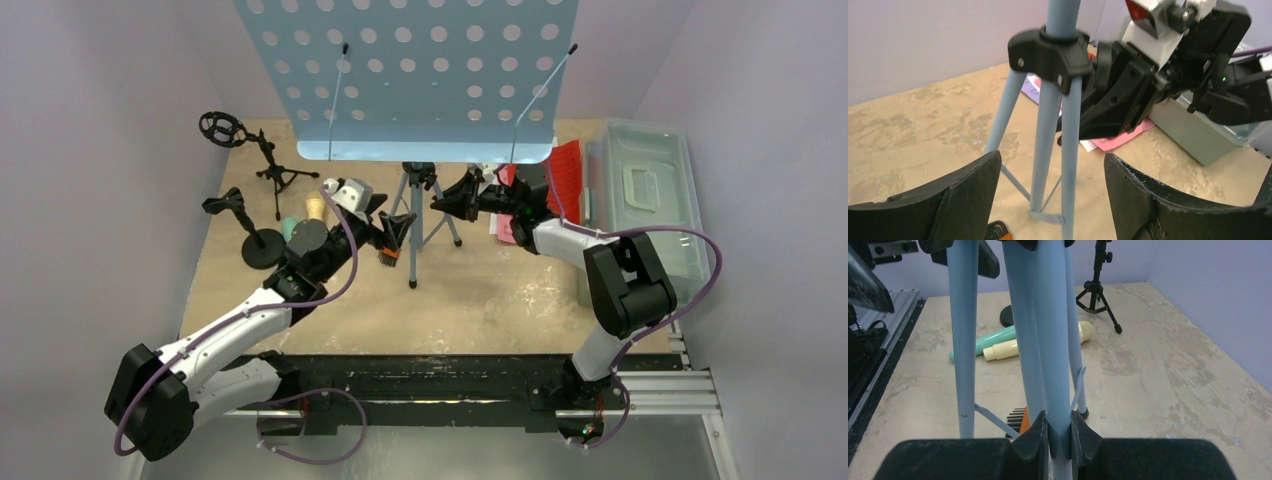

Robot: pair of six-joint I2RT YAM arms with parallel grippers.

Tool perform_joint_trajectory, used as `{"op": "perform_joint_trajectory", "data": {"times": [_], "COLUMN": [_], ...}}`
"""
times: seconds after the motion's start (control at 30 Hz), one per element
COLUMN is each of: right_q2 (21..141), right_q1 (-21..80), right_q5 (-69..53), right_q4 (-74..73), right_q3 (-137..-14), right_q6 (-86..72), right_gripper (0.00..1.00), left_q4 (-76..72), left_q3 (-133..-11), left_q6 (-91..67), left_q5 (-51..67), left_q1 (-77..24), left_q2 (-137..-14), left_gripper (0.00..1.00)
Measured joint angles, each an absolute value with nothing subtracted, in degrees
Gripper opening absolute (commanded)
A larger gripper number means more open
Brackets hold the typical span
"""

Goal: Pack up the instrument practice props
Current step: Close the music stand at the center of the board.

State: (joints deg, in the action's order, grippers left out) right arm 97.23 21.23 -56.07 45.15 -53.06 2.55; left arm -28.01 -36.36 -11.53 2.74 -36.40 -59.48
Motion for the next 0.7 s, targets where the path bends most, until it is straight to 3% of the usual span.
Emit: {"op": "perform_joint_trajectory", "data": {"times": [0.23, 0.47, 0.7], "right_q2": [98.04, 98.21, 98.30], "right_q1": [21.02, 20.86, 20.34], "right_q5": [-55.88, -54.92, -54.54], "right_q4": [47.64, 48.62, 51.05], "right_q3": [-53.01, -52.90, -51.96], "right_q6": [-1.17, -4.43, -6.39], "right_gripper": [0.00, 0.00, 0.00], "left_q4": [-29.58, -33.78, -38.85], "left_q3": [-31.09, -30.94, -30.94], "left_q6": [-12.05, -13.87, -15.62], "left_q5": [2.72, 3.09, 5.23], "left_q1": [-36.40, -36.40, -36.51], "left_q2": [-59.61, -66.57, -70.63], "left_gripper": [0.57, 0.29, 0.22]}}
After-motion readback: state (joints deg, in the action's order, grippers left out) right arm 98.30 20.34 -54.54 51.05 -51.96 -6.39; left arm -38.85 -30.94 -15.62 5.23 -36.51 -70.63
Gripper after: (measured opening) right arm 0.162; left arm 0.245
